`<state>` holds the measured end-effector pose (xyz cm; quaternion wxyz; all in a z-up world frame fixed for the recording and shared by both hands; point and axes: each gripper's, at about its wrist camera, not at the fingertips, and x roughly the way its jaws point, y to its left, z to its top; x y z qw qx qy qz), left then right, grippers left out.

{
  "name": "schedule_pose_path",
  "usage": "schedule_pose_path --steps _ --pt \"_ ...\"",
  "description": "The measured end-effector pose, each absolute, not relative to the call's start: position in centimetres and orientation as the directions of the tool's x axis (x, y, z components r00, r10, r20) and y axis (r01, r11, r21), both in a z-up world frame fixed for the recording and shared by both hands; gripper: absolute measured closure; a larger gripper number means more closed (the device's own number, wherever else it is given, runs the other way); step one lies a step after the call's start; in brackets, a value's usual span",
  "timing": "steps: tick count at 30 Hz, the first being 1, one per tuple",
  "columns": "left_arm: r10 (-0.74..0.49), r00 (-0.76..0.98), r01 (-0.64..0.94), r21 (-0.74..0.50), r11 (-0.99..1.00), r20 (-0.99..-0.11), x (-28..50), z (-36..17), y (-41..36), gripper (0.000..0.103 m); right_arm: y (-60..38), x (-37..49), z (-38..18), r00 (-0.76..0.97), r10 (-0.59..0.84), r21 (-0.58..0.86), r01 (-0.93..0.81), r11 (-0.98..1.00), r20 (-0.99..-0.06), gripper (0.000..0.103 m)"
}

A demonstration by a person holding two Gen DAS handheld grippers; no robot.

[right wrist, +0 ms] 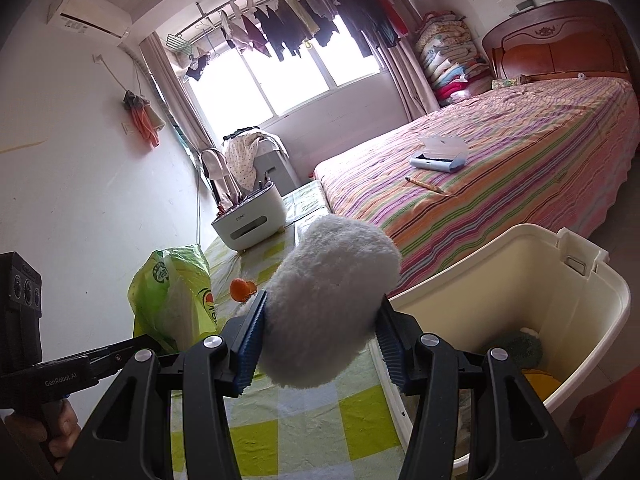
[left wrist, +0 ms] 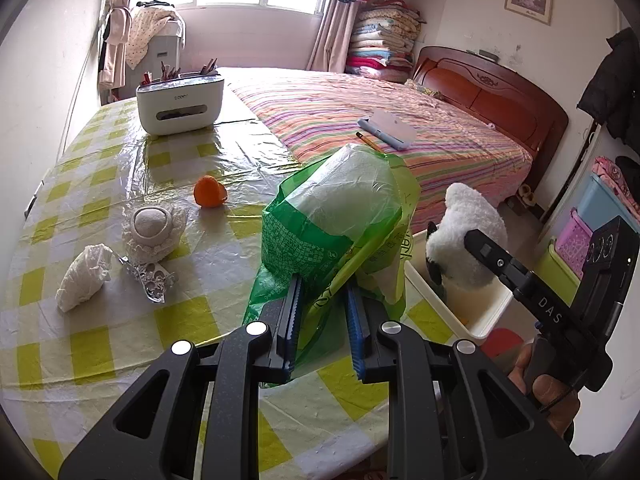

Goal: Collect trash
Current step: 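Carry the fluffy toy over the cream basket with the right tool while the left tool carries the package, then open the right tool over the basket while the left tool lowers the green package in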

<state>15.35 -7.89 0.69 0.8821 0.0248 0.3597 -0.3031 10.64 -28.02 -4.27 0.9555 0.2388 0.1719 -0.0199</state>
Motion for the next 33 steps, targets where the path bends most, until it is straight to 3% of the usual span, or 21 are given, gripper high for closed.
schedule_pose_path --steps 10,21,26,33 --pt "-0.526 0.537 0.584 -0.159 0.796 -0.660 14.6 -0.1 -8.9 0.083 -30.8 9.6 -1.2 0.953 -0.036 0.398 0.160 0.903 -0.301 0.052" --pt "-0.538 0.519 0.591 -0.176 0.787 -0.664 14.4 -0.7 -9.6 0.083 -34.1 9.4 1.0 0.954 -0.169 0.144 0.208 0.967 -0.247 0.052" --pt "-0.553 0.501 0.603 -0.190 0.775 -0.666 14.0 -1.0 -10.4 0.083 -36.3 10.1 -0.9 0.927 -0.164 0.222 0.248 0.943 -0.338 0.052" --pt "-0.576 0.472 0.606 -0.229 0.762 -0.667 13.8 -1.3 -11.4 0.083 -38.2 10.3 -1.9 0.918 -0.106 0.309 0.234 0.922 -0.382 0.052"
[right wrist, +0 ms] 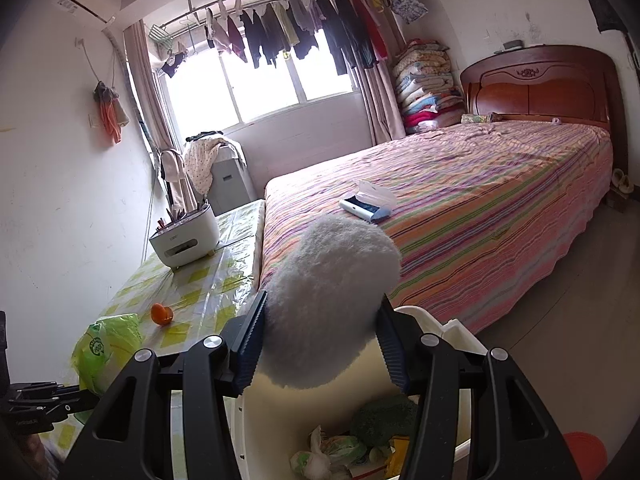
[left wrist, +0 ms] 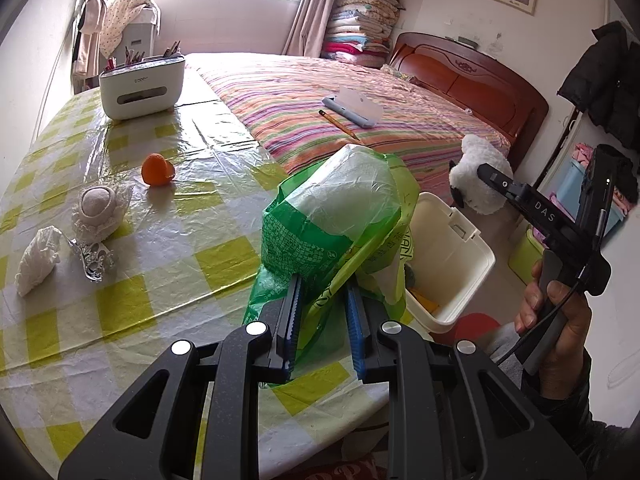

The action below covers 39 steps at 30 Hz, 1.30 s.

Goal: Collect trash
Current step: 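Open the right tool over the basket while the left tool lowers the green package in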

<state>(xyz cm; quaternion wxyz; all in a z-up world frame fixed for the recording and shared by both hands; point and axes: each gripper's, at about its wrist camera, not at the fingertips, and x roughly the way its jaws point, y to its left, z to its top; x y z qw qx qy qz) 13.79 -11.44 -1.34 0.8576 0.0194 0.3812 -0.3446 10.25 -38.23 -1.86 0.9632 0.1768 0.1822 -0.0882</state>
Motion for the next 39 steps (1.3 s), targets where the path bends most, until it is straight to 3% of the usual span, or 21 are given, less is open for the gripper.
schedule_pose_path --steps 22,25,28,39 --pt "-0.574 0.418 0.625 -0.236 0.744 -0.704 13.2 -2.3 -14.8 0.083 -37.3 12.2 -3.5 0.852 -0.201 0.224 0.343 0.912 -0.484 0.046" --pt "-0.571 0.411 0.626 -0.236 0.743 -0.711 13.3 -2.4 -15.2 0.083 -37.6 12.0 -3.4 0.853 -0.203 0.238 0.350 0.906 -0.480 0.045" --pt "-0.567 0.403 0.631 -0.231 0.741 -0.718 13.1 -2.7 -15.8 0.082 -37.9 11.8 -3.4 0.855 -0.205 0.254 0.357 0.899 -0.477 0.034" --pt "-0.575 0.369 0.631 -0.257 0.732 -0.730 13.9 -3.2 -17.5 0.082 -39.6 10.2 -2.9 0.872 -0.243 0.339 0.402 0.850 -0.424 0.033"
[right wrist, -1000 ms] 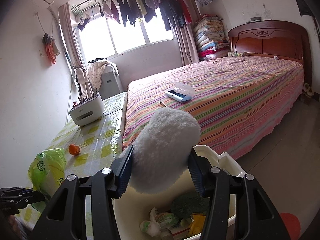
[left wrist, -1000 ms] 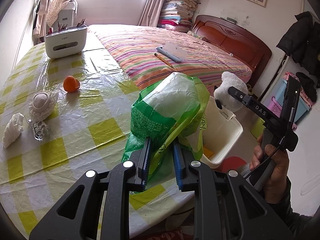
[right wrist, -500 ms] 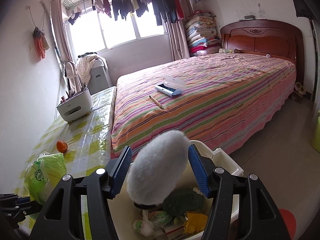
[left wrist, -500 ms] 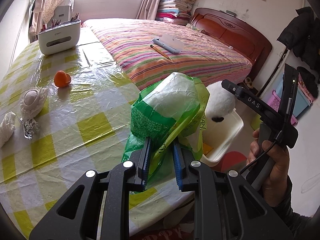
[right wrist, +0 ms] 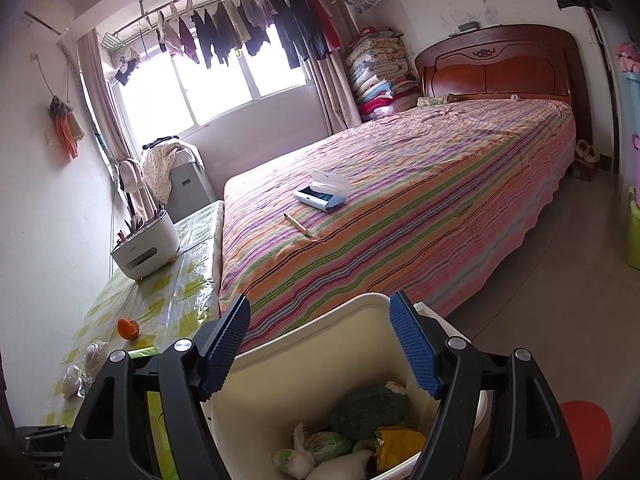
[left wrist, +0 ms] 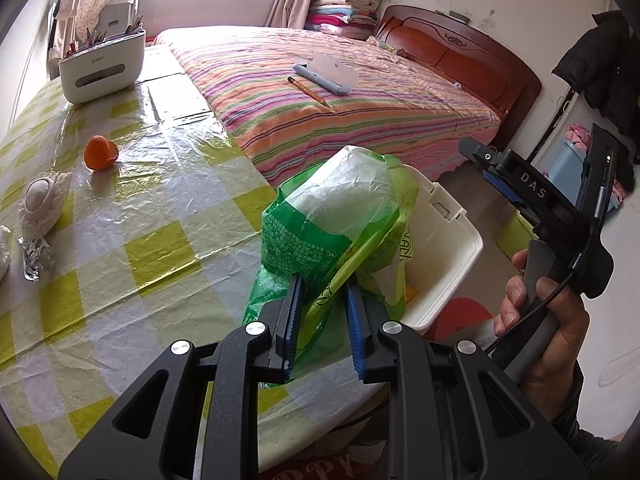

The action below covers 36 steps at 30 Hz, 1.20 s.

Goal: Collect trash
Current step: 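Open the right tool over the basket while the left tool lowers the green package in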

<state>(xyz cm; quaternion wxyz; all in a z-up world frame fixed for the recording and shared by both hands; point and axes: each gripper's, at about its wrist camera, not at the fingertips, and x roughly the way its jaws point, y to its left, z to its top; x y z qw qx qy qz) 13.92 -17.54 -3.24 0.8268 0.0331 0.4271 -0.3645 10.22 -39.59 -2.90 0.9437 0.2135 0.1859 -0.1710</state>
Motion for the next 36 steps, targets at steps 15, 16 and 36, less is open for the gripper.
schedule_pose_path --steps 15,16,36 --pt "-0.559 0.329 0.598 -0.290 0.747 -0.761 16.9 -4.2 -21.9 0.082 -42.7 6.9 -2.2 0.894 -0.328 0.504 0.445 0.741 -0.307 0.028" --pt "-0.559 0.326 0.599 -0.291 0.746 -0.762 17.0 -4.2 -22.2 0.082 -42.8 6.9 -2.2 0.894 -0.326 0.508 0.444 0.738 -0.307 0.028" --pt "-0.560 0.335 0.658 -0.236 0.715 -0.758 16.0 -2.7 -29.1 0.050 -43.1 6.5 -2.3 0.896 -0.328 0.533 0.442 0.722 -0.299 0.028"
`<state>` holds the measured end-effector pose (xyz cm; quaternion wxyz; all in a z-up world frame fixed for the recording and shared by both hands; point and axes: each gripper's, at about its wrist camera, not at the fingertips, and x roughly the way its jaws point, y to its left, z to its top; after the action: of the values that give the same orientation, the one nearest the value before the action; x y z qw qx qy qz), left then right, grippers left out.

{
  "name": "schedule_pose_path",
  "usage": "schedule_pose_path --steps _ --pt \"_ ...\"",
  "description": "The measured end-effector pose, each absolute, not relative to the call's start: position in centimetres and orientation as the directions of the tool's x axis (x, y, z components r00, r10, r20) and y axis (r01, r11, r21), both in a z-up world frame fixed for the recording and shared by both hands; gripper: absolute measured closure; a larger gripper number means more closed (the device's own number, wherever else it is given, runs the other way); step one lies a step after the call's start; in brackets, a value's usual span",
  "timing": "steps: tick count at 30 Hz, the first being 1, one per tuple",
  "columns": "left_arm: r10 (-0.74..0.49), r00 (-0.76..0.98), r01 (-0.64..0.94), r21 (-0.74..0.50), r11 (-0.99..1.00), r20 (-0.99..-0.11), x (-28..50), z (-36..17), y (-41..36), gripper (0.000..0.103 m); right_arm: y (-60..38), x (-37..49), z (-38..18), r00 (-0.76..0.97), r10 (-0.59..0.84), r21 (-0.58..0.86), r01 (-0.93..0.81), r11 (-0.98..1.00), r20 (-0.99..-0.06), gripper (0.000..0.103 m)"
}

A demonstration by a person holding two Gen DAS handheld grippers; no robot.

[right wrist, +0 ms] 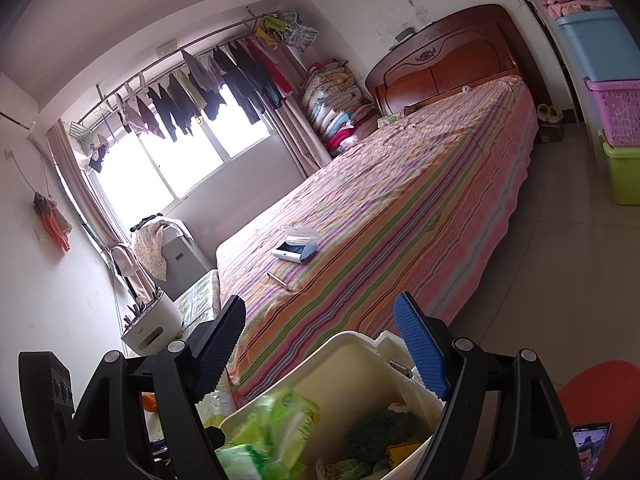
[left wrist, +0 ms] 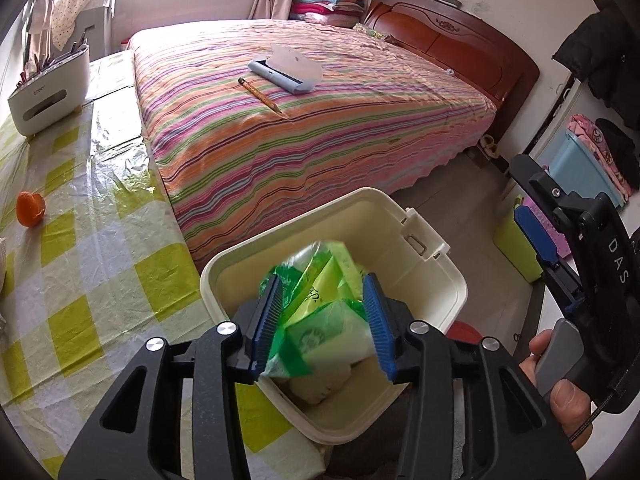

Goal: Collect trash
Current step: 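Open the right tool over the basket while the left tool lowers the green package in, then move both open tools back over the table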

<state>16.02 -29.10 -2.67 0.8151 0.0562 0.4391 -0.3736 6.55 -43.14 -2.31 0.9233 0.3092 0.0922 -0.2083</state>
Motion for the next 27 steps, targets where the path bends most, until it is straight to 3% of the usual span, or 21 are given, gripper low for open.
schedule_pose_path --steps 1,14,17,27 --pt "-0.556 0.343 0.655 -0.231 0.720 -0.757 15.9 -2.6 -29.3 0.041 -43.1 6.6 -2.3 0.896 -0.327 0.533 0.441 0.722 -0.299 0.028" --pt "-0.502 0.429 0.662 -0.116 0.740 -0.751 14.9 -1.0 -25.8 0.032 -42.0 7.6 -2.2 0.910 -0.276 0.541 0.407 0.735 -0.310 0.028" --pt "-0.478 0.454 0.642 -0.096 0.761 -0.752 15.4 -0.4 -23.7 0.025 -41.4 8.1 -2.1 0.912 -0.264 0.529 0.400 0.748 -0.315 0.028" --pt "-0.412 0.535 0.551 -0.065 0.832 -0.738 17.9 1.4 -15.8 0.025 -38.8 10.3 -1.7 0.909 -0.225 0.480 0.381 0.790 -0.351 0.028"
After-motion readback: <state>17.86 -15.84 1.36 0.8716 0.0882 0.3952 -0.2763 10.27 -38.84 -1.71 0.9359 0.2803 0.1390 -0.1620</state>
